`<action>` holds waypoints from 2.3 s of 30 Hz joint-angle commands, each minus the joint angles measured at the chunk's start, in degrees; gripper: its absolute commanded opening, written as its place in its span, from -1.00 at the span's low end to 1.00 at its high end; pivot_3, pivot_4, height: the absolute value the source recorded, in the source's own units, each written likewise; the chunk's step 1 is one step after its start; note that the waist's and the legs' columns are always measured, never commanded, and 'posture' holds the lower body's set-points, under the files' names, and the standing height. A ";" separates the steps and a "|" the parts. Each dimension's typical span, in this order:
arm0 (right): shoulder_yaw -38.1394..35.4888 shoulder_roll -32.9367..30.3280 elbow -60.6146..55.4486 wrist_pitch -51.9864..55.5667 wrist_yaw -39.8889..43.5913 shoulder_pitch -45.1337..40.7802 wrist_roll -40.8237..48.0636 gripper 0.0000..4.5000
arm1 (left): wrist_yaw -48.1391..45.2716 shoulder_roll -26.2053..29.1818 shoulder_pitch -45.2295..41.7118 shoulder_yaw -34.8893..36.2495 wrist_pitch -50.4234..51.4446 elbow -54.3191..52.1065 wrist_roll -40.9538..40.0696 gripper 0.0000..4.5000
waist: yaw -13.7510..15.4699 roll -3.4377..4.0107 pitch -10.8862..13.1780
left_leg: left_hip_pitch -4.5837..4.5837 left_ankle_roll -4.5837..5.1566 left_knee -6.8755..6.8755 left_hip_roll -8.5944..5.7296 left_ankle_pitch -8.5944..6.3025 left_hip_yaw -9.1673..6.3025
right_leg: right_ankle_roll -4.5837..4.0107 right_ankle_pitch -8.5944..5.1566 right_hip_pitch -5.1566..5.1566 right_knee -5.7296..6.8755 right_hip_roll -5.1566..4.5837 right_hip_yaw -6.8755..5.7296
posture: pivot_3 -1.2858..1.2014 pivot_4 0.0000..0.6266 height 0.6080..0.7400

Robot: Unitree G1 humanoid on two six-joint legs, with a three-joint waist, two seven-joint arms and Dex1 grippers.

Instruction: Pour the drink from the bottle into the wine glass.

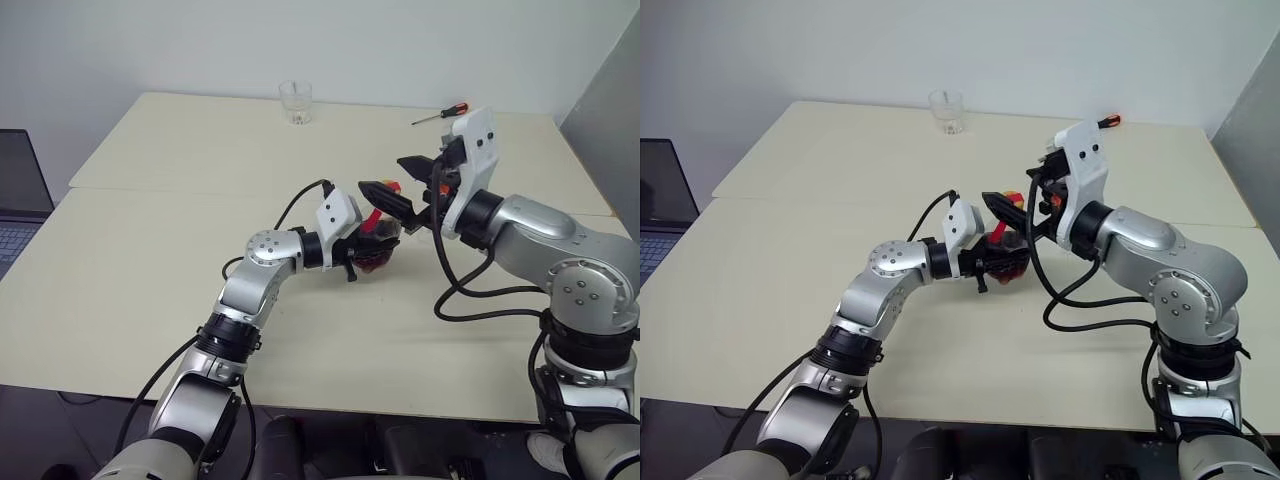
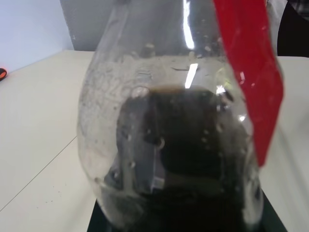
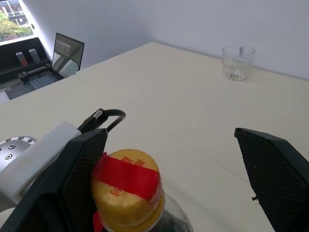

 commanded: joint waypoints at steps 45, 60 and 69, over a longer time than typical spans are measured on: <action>-16.19 -4.88 8.97 -11.66 7.44 1.29 2.60 -0.46 | -1.20 0.06 -1.22 1.32 -0.43 -2.68 -1.15 -0.55 | 0.31 -0.01 0.00 | -0.01 0.00 0.03 -0.03 0.00 0.02 | -0.06 0.04 0.02 -0.03 -0.03 -0.02 | 0.03 -0.52 1.00; -24.82 -4.06 0.54 -12.19 -7.55 34.36 -7.29 -0.46 | -1.10 -0.77 -2.58 2.14 -2.27 0.31 -0.78 -0.55 | 0.27 0.03 -0.02 | -0.03 -0.01 -0.04 -0.04 0.01 0.00 | -0.19 0.12 0.10 -0.21 -0.07 0.03 | 0.03 -0.52 1.00; -26.66 2.32 13.51 -22.95 -15.30 38.04 -21.82 -0.46 | -0.89 -1.25 -2.45 2.19 -2.26 0.29 -0.69 -0.55 | -0.12 0.11 -0.06 | 0.11 0.05 0.02 -0.10 0.04 0.05 | 0.18 0.03 0.09 -0.06 -0.02 0.10 | 0.03 -0.52 1.00</action>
